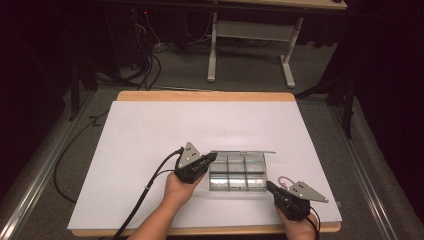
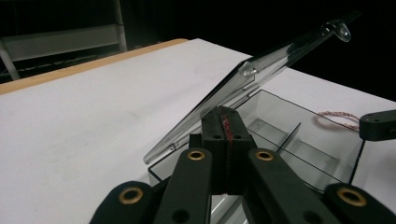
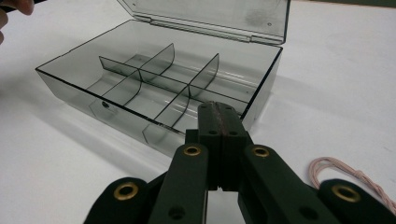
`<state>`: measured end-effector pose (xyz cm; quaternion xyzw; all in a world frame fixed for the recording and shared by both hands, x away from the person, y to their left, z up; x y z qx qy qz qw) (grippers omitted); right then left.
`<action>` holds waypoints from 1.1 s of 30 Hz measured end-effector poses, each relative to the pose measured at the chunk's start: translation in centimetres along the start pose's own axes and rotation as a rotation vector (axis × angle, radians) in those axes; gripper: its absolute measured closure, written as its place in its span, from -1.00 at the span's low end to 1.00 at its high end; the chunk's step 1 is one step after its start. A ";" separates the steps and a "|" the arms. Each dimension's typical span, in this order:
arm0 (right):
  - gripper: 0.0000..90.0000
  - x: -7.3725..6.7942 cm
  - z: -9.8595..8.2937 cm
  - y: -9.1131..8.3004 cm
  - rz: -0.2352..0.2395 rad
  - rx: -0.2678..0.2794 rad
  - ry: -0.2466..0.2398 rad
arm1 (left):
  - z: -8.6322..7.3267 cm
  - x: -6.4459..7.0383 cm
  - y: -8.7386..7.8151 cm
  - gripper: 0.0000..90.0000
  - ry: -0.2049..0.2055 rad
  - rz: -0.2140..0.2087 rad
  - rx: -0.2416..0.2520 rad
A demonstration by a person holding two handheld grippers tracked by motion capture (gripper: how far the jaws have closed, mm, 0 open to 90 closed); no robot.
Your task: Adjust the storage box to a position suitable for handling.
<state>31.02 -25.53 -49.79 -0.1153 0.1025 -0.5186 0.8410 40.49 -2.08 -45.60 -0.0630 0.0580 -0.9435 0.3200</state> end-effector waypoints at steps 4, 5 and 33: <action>1.00 0.0 0.0 0.0 0.000 0.001 -0.002 | -0.1 -0.3 0.3 1.00 -0.002 0.004 -0.004; 1.00 0.0 0.0 0.0 0.001 0.001 -0.002 | -0.1 -0.3 0.3 1.00 0.000 0.004 -0.004; 1.00 0.0 0.0 0.2 0.007 0.001 -0.002 | 0.4 -2.0 1.6 1.00 -0.005 0.040 0.002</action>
Point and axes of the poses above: each handheld gripper's, and its own axes: y roughly forward along the jaws, z roughly out of its top, x roughly to its right, the point moved 7 cm from there along y, roughly forward along the jaws, and after that the axes turned 10 degrees about x, right-handed, at the moved point
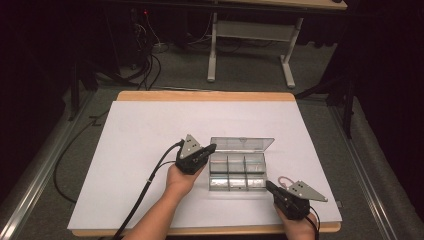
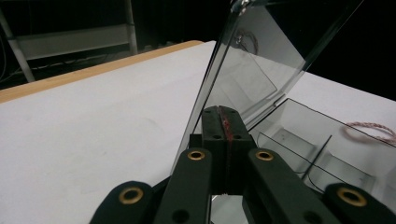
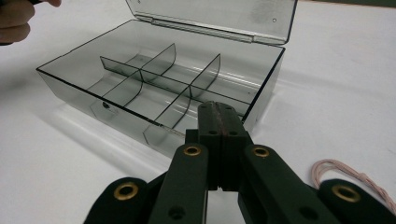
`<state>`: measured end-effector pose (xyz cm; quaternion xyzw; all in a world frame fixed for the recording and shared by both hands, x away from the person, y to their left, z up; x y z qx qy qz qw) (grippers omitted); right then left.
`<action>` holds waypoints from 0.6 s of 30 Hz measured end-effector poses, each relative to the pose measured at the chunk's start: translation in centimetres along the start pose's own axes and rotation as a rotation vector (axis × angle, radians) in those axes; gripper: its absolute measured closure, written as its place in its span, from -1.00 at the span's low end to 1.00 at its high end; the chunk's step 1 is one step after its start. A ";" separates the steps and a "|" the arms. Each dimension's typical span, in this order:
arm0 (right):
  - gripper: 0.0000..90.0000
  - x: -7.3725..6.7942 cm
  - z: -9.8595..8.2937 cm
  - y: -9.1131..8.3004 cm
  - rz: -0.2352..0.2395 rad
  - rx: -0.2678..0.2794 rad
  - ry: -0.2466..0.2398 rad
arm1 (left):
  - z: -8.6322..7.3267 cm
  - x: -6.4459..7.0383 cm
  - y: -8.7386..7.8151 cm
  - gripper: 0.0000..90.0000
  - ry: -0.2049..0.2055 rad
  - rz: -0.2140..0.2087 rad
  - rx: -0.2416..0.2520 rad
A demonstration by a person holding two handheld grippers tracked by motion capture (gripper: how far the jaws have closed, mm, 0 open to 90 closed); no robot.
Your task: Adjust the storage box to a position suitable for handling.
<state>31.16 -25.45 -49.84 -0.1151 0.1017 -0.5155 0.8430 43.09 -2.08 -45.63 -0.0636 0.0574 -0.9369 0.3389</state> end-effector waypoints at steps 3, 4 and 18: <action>1.00 0.0 0.0 0.0 -0.002 0.000 0.001 | 0.0 -0.2 0.1 1.00 0.000 0.006 -0.002; 1.00 0.0 0.0 0.0 -0.001 0.001 0.001 | -0.1 -0.2 0.1 1.00 0.002 0.006 -0.005; 1.00 0.0 0.0 0.1 0.001 0.001 -0.002 | -0.4 -1.2 0.6 1.00 -0.003 0.026 -0.019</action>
Point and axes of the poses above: each handheld gripper's, and its own axes: y roughly forward along the jaws, z roughly out of its top, x roughly to its right, the point moved 7 cm from there along y, roughly forward along the jaws, and after that the axes turned 10 degrees about x, right-handed, at the moved point
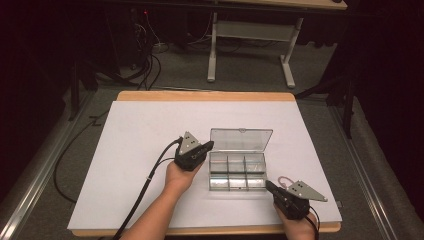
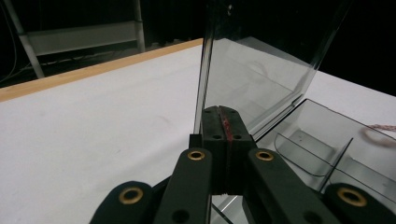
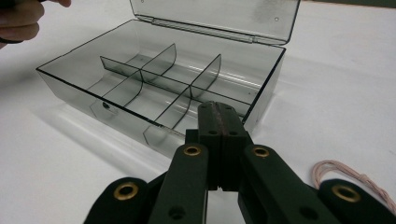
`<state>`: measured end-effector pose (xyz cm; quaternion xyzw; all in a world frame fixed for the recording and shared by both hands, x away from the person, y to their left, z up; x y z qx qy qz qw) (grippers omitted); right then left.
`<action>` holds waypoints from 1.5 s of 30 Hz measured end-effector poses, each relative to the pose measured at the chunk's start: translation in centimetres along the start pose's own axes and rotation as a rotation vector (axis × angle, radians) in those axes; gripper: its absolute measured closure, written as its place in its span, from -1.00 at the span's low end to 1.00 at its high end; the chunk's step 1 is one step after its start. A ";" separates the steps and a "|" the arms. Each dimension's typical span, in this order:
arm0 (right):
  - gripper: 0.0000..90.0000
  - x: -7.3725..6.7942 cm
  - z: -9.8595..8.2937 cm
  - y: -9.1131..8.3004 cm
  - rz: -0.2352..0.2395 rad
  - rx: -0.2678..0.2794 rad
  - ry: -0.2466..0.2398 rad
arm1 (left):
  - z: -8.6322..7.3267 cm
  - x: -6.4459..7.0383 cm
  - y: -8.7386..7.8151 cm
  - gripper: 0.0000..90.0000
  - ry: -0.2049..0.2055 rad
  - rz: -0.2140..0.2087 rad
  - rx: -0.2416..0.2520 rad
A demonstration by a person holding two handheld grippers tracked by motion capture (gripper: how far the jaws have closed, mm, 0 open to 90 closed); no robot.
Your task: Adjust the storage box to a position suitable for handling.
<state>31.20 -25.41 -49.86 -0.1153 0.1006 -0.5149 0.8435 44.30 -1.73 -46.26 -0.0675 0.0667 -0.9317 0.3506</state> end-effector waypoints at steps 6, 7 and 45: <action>1.00 0.0 0.0 0.0 0.000 0.001 0.000 | 0.0 0.0 0.0 1.00 0.003 0.001 -0.004; 1.00 0.0 0.0 0.0 0.000 0.000 0.001 | 0.0 -0.1 -0.1 1.00 0.007 0.001 -0.006; 1.00 -0.2 0.8 -0.7 -0.007 0.040 -0.013 | -4.5 -3.2 -12.7 0.65 0.058 0.075 -0.099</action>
Point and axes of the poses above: each handheld gripper's, and its own axes: y roughly forward along the jaws, z roughly out of its top, x roughly to its right, the point moved 7 cm from there along y, roughly forward along the jaws, and after that the axes turned 10 degrees about x, right-handed, at the moved point
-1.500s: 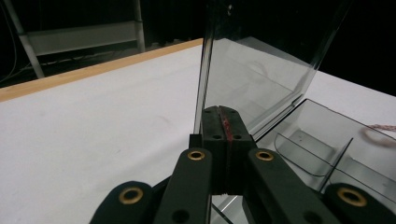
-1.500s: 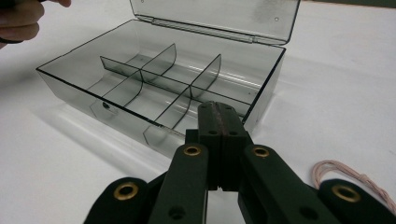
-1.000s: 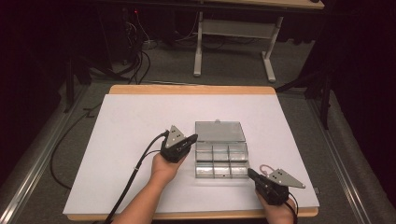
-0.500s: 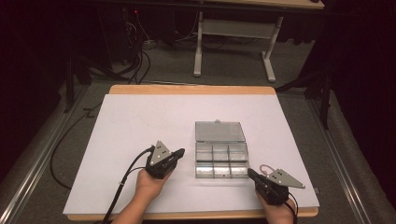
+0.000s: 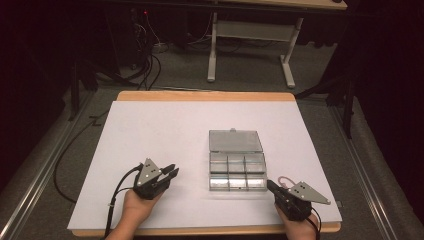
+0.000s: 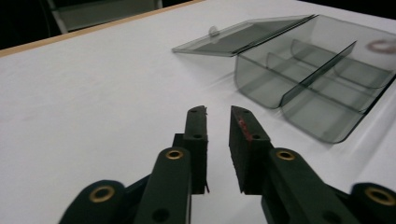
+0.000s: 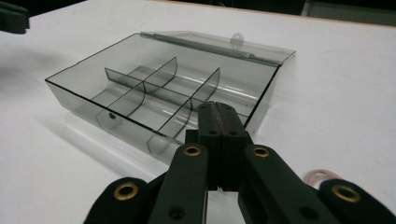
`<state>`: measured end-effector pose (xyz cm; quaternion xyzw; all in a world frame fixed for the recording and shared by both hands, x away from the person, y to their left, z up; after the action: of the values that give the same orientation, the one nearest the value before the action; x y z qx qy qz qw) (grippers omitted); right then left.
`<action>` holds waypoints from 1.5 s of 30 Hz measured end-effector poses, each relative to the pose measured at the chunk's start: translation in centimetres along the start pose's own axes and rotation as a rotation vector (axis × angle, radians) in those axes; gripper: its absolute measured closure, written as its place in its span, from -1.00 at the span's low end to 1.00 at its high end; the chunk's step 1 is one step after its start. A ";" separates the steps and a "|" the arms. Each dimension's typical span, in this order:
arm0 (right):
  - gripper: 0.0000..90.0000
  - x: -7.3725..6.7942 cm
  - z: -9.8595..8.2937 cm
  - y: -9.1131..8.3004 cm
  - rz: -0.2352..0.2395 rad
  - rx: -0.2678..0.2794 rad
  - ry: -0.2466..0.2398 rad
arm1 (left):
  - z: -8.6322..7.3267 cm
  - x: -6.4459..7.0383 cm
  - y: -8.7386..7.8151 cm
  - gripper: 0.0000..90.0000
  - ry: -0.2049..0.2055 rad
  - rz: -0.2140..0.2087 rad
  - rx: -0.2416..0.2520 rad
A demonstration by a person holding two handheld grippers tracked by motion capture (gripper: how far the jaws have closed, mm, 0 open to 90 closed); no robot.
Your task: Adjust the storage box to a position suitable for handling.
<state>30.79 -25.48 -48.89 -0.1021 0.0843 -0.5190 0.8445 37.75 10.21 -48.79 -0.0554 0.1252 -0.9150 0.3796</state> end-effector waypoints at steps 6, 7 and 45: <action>1.00 1.2 0.1 -0.7 -0.039 0.017 0.014 | -0.8 -3.7 -2.7 0.34 -0.012 0.083 -0.019; 1.00 1.4 0.0 -0.8 -0.047 0.019 0.017 | -1.0 -4.4 -3.3 0.28 -0.017 0.099 -0.020; 0.66 5.1 -1.7 -0.1 -0.216 -0.085 0.041 | -4.3 -5.8 -4.6 -0.30 0.004 0.136 -0.044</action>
<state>32.56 -30.27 -50.67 -0.1354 0.1121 -0.6048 0.7767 37.84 18.25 -51.76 -0.0533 0.1496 -0.8841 0.4395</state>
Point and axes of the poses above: each handheld gripper's, and its own axes: y roughly forward along the jaws, z roughly out of its top, x roughly to its right, the point moved 7 cm from there along y, roughly forward along the jaws, and after that the axes turned 10 degrees about x, right-handed, at the moved point
